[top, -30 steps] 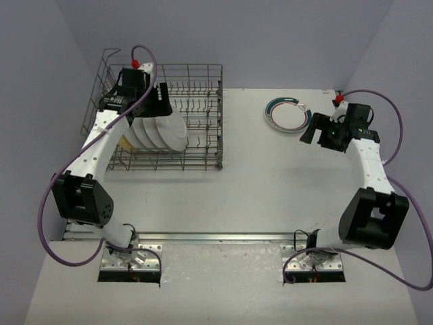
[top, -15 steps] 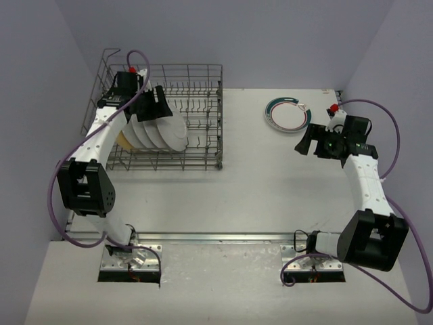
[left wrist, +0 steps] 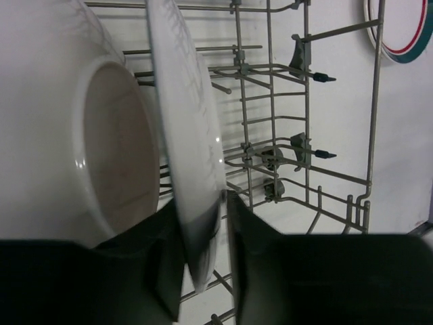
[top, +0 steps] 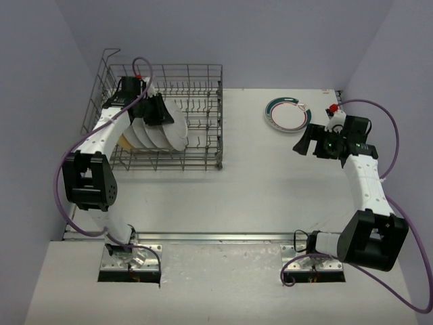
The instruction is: Unload the plates from the dish rack
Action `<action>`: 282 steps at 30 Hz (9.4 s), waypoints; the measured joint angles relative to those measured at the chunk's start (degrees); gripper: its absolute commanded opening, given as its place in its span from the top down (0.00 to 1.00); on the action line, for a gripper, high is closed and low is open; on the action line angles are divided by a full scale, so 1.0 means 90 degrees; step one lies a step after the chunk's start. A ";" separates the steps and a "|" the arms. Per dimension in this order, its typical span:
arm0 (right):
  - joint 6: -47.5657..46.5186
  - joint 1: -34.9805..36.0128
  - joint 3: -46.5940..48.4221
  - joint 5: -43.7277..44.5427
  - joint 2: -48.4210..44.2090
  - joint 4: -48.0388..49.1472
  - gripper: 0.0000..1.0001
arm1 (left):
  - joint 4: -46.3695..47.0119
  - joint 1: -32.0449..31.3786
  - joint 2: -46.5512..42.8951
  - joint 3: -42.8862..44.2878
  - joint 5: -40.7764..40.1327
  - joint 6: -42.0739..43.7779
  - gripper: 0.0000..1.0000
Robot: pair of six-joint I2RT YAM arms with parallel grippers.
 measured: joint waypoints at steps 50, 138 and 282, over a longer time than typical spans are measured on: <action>0.1133 0.1661 0.1122 -0.1967 0.0420 -0.1647 0.37 | 0.1534 -0.6547 -0.3771 -0.3564 -0.4858 0.9763 1.00; 0.3153 -0.0805 0.4420 -0.1976 0.4899 0.0249 1.00 | 0.2454 -0.5484 -0.3786 -0.1894 -0.5605 0.6364 0.00; 0.2081 0.0129 0.1889 -0.2390 0.0382 -0.0827 0.01 | -0.0023 -0.4649 -0.4041 -0.1543 -0.2778 0.7203 1.00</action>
